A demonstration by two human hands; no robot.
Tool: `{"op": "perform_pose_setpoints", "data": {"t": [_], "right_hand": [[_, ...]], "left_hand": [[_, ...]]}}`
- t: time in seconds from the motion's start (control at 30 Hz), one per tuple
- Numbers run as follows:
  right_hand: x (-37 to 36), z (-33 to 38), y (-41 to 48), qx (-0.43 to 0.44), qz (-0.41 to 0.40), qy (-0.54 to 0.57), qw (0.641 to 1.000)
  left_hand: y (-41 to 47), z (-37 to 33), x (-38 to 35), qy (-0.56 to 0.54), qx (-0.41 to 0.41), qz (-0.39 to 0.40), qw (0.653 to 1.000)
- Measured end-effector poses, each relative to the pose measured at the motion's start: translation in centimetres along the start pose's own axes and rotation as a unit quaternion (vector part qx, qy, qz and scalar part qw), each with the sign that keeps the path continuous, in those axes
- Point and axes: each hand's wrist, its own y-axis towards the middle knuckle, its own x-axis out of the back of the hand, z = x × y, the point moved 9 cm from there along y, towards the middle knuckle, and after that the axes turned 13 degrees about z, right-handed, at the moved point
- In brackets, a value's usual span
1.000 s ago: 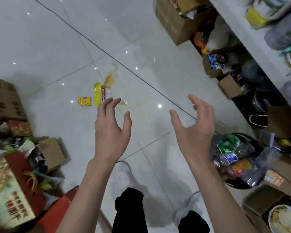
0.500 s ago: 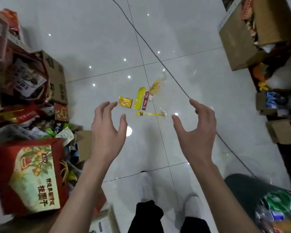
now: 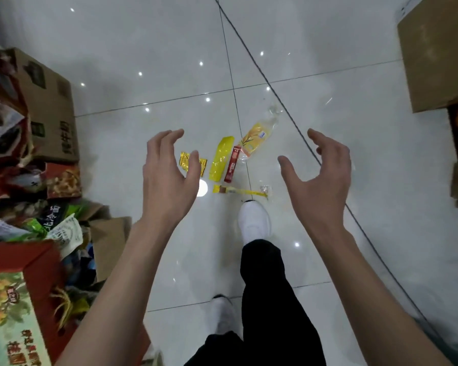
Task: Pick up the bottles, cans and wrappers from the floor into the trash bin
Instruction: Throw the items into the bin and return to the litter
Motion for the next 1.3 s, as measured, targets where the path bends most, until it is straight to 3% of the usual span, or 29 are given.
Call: {"op": "perform_pose_setpoints", "data": {"t": [0.27, 0.7, 1.03, 1.3], "right_hand": [[-8.7, -9.2, 7.9, 0.028, 0.022, -0.036, 0.999], [-23.8, -24.5, 15.2, 0.031, 0.038, -0.082, 0.995], [-27.9, -28.8, 19.3, 0.001, 0.017, -0.136, 0.991], [-30.5, -28.1, 22.1, 0.096, 0.059, -0.192, 0.975]], "left_hand": [[10.4, 5.4, -9.7, 0.007, -0.040, 0.005, 0.999], [18.6, 19.2, -26.6, 0.057, -0.052, 0.061, 0.995], [23.7, 21.6, -31.7, 0.123, -0.053, 0.073, 0.988], [24.3, 21.9, -32.4, 0.139, -0.059, 0.030, 0.988]]}}
